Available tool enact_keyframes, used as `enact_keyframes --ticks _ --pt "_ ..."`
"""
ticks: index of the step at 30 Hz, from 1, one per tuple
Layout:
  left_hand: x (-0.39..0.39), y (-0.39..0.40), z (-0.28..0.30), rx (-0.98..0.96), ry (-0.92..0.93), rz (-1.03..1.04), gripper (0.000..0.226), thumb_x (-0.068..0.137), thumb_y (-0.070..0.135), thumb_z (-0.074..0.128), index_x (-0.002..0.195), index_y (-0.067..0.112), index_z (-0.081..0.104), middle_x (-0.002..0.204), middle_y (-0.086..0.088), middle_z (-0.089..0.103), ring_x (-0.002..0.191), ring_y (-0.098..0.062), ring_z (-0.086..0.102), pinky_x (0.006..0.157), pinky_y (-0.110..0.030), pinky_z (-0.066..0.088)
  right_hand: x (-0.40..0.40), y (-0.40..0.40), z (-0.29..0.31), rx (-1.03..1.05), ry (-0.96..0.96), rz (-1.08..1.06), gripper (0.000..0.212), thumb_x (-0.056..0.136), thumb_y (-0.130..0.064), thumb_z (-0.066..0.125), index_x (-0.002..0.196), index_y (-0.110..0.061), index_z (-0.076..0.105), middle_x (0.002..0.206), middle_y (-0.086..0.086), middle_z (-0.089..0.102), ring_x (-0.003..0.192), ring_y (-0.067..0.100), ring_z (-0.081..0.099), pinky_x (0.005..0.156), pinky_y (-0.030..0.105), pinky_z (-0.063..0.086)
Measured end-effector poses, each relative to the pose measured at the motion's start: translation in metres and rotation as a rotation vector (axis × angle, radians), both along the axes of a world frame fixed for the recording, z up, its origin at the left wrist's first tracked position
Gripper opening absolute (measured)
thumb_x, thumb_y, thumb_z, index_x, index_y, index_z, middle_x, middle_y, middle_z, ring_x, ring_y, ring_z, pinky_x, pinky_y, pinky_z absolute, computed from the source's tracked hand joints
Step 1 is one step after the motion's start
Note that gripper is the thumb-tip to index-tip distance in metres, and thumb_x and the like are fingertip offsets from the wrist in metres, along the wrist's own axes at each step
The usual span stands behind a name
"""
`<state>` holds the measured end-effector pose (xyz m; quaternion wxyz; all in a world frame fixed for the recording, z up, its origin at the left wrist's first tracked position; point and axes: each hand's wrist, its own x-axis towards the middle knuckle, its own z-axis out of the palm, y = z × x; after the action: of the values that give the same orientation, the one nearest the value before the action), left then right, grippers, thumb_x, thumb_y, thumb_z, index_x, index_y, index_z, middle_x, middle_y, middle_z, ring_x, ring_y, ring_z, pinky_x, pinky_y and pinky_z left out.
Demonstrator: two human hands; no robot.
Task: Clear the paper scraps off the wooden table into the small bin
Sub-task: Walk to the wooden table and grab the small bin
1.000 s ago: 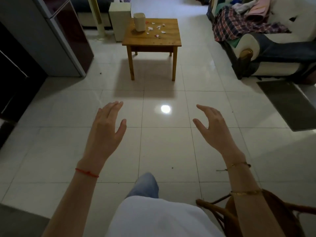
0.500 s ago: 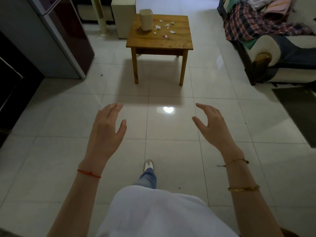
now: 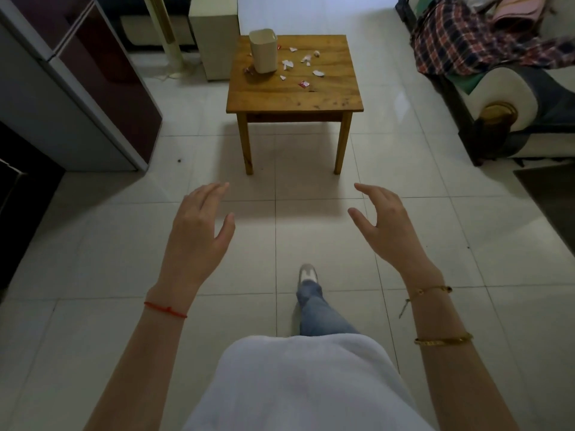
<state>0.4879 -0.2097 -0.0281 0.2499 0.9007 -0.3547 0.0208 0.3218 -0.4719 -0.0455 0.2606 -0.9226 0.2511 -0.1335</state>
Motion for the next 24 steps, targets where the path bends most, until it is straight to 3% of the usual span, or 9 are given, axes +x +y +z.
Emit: enact_keyframes --ticks 11,18,24 --pt "0.188 -0.142 -0.011 0.022 0.046 0.049 0.050 0.094 0.024 0.049 0.142 0.017 0.039 0.144 -0.003 0.045 0.136 -0.017 0.037 0.114 -0.041 0.033 0.194 -0.152 -0.010 0.014 0.004 0.025 0.047 0.093 -0.031 0.056 0.136 -0.017 0.046 0.133 0.003 0.054 0.127 0.018 0.043 0.104 0.025 0.027" --pt "0.319 -0.239 0.008 -0.017 0.012 0.099 0.049 0.094 0.025 0.050 0.142 0.018 0.041 0.143 -0.003 0.046 0.135 -0.017 0.039 0.112 -0.037 0.035 0.337 -0.264 0.021 -0.030 -0.074 0.058 0.044 0.091 -0.028 0.060 0.132 -0.018 0.050 0.128 0.003 0.056 0.123 0.019 0.046 0.105 0.035 0.036" --pt "0.405 -0.297 0.003 -0.024 0.012 0.119 0.048 0.092 0.023 0.052 0.139 0.014 0.044 0.140 -0.004 0.050 0.132 -0.018 0.043 0.112 -0.036 0.036 0.434 -0.321 0.022 0.008 -0.075 0.076 0.041 0.091 -0.025 0.060 0.131 -0.016 0.052 0.128 0.003 0.057 0.123 0.017 0.045 0.103 0.027 0.032"
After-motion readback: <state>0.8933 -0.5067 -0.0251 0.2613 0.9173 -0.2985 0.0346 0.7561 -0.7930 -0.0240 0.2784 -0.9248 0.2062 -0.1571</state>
